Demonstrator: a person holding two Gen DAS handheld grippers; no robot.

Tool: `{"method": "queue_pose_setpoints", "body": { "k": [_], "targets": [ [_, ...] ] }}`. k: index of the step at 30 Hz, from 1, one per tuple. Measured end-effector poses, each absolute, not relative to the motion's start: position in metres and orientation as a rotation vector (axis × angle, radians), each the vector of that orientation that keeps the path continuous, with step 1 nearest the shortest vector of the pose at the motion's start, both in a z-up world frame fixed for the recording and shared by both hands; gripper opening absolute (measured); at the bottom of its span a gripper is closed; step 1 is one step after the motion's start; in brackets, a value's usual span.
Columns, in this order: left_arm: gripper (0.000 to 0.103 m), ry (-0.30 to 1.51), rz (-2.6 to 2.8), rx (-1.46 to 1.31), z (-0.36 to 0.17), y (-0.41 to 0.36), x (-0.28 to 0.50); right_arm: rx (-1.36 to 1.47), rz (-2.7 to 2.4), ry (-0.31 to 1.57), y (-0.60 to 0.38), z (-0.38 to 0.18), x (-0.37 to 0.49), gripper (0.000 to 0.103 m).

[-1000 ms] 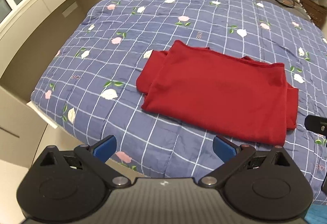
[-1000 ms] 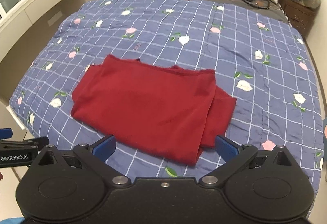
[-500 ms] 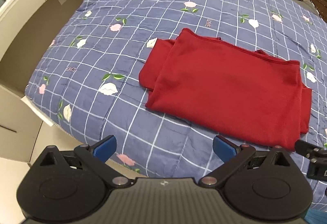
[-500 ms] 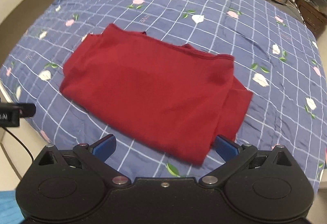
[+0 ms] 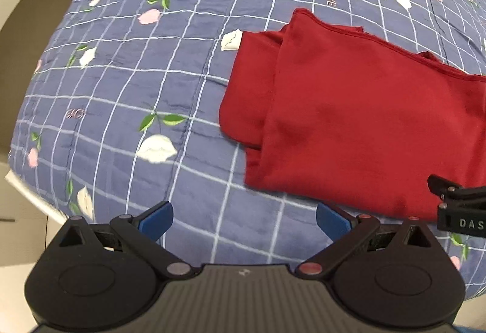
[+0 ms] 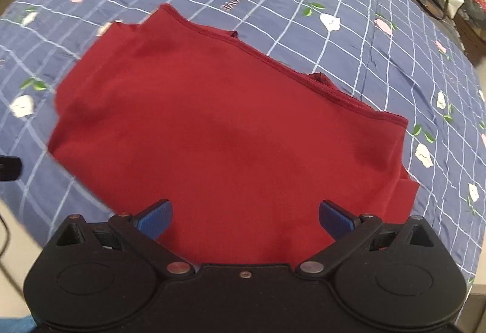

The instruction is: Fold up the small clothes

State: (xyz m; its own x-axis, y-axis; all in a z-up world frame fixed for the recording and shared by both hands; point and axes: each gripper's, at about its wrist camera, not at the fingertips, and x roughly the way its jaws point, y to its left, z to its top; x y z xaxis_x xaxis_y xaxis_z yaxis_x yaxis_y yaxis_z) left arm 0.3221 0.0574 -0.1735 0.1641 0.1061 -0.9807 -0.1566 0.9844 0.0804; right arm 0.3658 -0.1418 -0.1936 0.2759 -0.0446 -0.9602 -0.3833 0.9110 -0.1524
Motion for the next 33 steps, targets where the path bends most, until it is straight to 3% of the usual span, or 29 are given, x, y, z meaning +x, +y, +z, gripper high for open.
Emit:
{"method": "queue_pose_setpoints", "body": {
  "k": [13,33],
  "targets": [
    [0.102,1.374,0.099,-0.053,-0.228,0.102,0.375,-0.466,0.17,1.448,-0.138,-0.268,0.363,0.102],
    [0.102,1.468,0.063,-0.003,-0.267,0.1,0.407,-0.364,0.137,1.462,-0.156,-0.28,0.364,0.103]
  ]
}}
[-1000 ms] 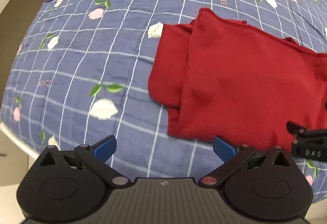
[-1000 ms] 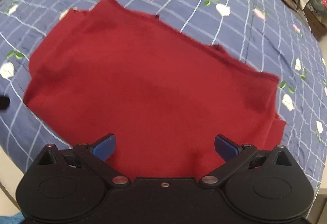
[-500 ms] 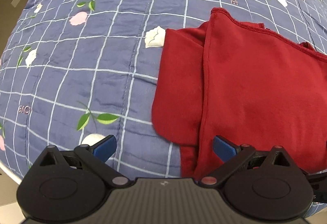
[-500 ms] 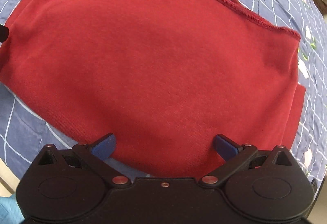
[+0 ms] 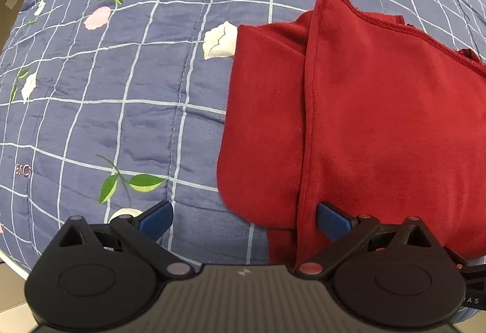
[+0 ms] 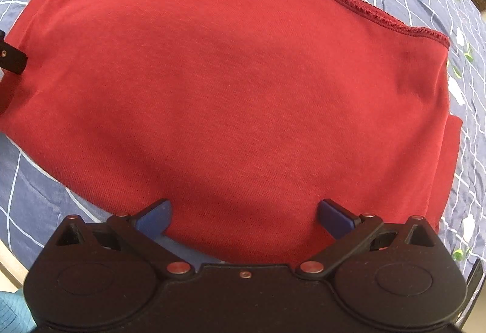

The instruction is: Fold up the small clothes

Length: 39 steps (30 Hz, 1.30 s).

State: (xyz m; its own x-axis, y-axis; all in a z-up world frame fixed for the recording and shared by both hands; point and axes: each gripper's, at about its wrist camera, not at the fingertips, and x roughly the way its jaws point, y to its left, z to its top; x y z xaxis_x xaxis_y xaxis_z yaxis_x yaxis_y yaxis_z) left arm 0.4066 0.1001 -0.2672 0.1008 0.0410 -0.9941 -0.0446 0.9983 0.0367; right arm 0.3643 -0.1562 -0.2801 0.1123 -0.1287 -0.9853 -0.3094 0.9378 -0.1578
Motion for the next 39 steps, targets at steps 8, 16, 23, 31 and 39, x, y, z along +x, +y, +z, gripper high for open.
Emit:
{"method": "queue_pose_setpoints", "body": {
  "k": [8,16,23,31,39],
  "targets": [
    [0.102,1.491,0.06,0.011,-0.274,0.096,0.412,-0.341,0.134,1.462,-0.163,-0.276,0.362,0.103],
    [0.102,1.502,0.06,0.018,-0.275,0.094,0.415,-0.324,0.117,1.474,-0.166,-0.277,0.365,0.103],
    [0.102,1.509,0.063,0.026,-0.278,0.093,0.417,-0.297,0.104,1.474,-0.17,-0.279,0.366,0.103],
    [0.103,1.518,0.064,0.036,-0.281,0.091,0.42,-0.29,0.111,1.475,-0.173,-0.278,0.367,0.103],
    [0.103,1.529,0.069,0.04,-0.284,0.091,0.421,-0.283,0.114,1.475,-0.175,-0.277,0.367,0.103]
  ]
}}
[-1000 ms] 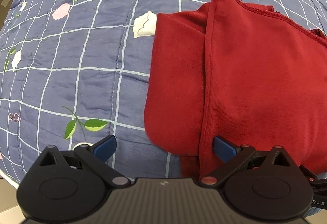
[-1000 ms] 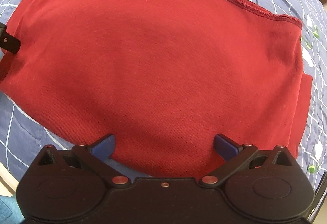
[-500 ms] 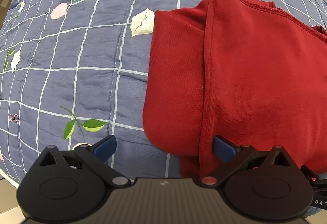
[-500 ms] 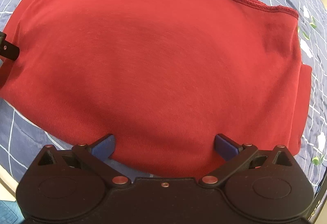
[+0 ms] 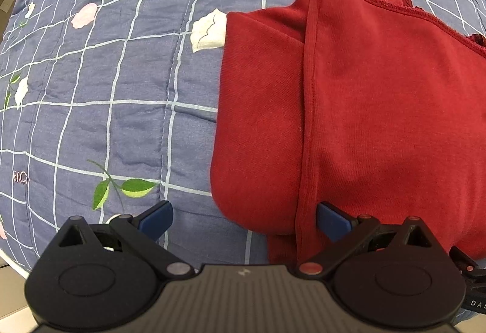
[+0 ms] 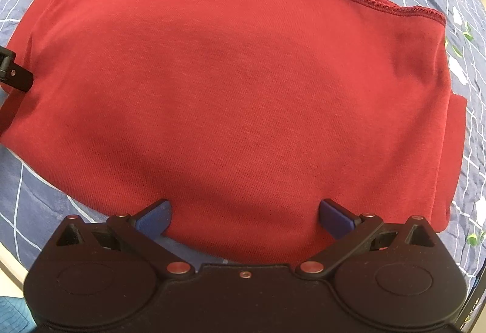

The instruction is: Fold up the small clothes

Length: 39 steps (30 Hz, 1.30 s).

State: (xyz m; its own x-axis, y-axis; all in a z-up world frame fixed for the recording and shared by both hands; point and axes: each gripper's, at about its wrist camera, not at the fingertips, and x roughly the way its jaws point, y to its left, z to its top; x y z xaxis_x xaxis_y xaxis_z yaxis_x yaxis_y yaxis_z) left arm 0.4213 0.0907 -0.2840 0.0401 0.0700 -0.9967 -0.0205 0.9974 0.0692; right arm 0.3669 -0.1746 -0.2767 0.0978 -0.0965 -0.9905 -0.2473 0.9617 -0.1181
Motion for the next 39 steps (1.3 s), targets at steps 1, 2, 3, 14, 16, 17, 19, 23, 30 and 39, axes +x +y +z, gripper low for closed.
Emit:
{"method": "queue_pose_setpoints", "body": {
  "k": [1,2,3,14,16,17,19,23,30,39],
  "targets": [
    [0.103,1.532,0.071,0.04,-0.285,0.091,0.42,-0.283,0.112,1.476,-0.174,-0.277,0.367,0.103],
    [0.103,1.534,0.072,0.039,-0.286,0.091,0.421,-0.282,0.109,1.479,-0.175,-0.277,0.367,0.103],
    [0.103,1.536,0.074,0.037,-0.287,0.091,0.422,-0.28,0.105,1.485,-0.174,-0.277,0.368,0.103],
    [0.103,1.564,0.095,0.012,-0.296,0.094,0.426,-0.259,0.097,1.566,-0.174,-0.28,0.388,0.103],
    [0.103,1.565,0.094,0.018,-0.296,0.093,0.426,-0.252,0.099,1.56,-0.175,-0.28,0.388,0.103],
    [0.103,1.566,0.094,0.021,-0.296,0.092,0.426,-0.249,0.1,1.556,-0.176,-0.279,0.388,0.103],
    [0.103,1.568,0.097,0.023,-0.298,0.089,0.428,-0.247,0.105,1.545,-0.182,-0.278,0.385,0.103],
    [0.103,1.572,0.104,0.015,-0.299,0.086,0.429,-0.241,0.107,1.527,-0.184,-0.276,0.38,0.103],
    [0.103,1.576,0.108,0.0,-0.301,0.09,0.431,-0.233,0.108,1.53,-0.186,-0.274,0.379,0.103],
    [0.103,1.578,0.105,-0.018,-0.303,0.096,0.428,-0.232,0.106,1.526,-0.187,-0.274,0.378,0.103]
  ]
}}
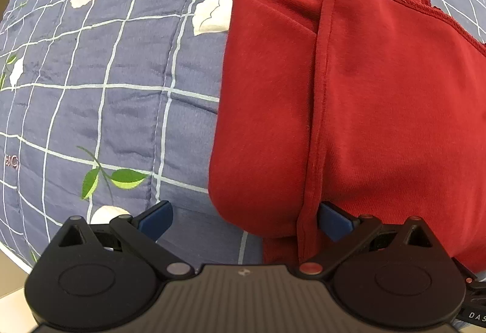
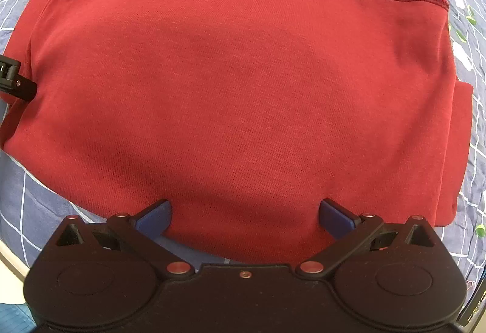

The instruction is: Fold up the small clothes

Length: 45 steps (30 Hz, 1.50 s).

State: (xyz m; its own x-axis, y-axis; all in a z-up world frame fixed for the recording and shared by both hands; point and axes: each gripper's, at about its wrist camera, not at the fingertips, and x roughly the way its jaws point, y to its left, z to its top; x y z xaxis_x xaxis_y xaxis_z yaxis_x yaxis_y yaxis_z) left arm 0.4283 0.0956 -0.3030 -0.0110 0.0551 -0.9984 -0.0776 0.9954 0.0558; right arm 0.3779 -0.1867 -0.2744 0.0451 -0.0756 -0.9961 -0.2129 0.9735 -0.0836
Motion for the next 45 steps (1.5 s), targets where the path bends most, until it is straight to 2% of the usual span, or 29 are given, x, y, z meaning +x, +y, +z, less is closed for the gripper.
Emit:
{"method": "queue_pose_setpoints", "body": {
  "k": [23,38,41,45],
  "targets": [
    [0.102,1.64,0.068,-0.183,-0.304,0.132,0.421,-0.238,0.105,1.548,-0.186,-0.277,0.383,0.103],
    [0.103,1.654,0.041,-0.175,-0.312,0.136,0.431,-0.244,0.107,1.573,-0.184,-0.279,0.389,0.103],
    [0.095,1.642,0.028,-0.182,-0.31,0.126,0.437,-0.243,0.107,1.568,-0.184,-0.279,0.388,0.103],
    [0.066,1.611,-0.021,-0.231,-0.302,0.122,0.433,-0.241,0.107,1.562,-0.186,-0.278,0.387,0.103]
  ]
}}
